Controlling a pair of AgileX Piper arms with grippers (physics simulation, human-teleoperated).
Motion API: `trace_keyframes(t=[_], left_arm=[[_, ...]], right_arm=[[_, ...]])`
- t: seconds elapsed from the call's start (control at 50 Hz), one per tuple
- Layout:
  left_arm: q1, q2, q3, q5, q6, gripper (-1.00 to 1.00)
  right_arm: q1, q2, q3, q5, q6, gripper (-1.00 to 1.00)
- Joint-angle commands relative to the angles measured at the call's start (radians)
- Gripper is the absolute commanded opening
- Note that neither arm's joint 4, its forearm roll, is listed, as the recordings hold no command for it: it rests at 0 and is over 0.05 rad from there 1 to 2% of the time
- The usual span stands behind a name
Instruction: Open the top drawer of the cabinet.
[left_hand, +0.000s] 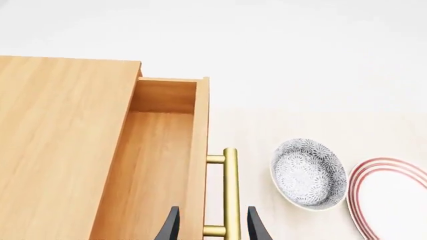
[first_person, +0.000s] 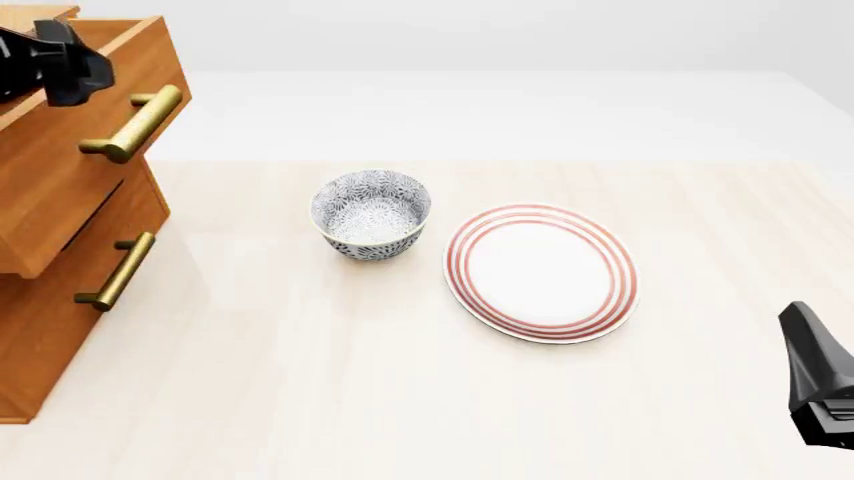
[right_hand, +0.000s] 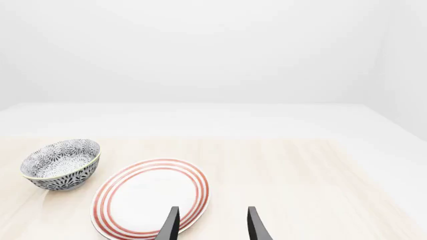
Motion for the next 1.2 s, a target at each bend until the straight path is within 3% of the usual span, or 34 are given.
trace_keyframes(t=[0.02,0.74,1.2], left_arm=[[0.008,0.001,0.026,-0.015,-0.007,1.00],[0.006,0.055,0.076,-0.080,-0.017,1.00],[-0.062,0.083,0.053,-0.075,0.000,1.00]], right_arm=[[0.000,-0.001,0.000,0.001,0.002,1.00],[0.000,-0.001,0.000,0.001,0.002,1.00],[0.000,-0.001,0.000,0.001,0.002,1.00]])
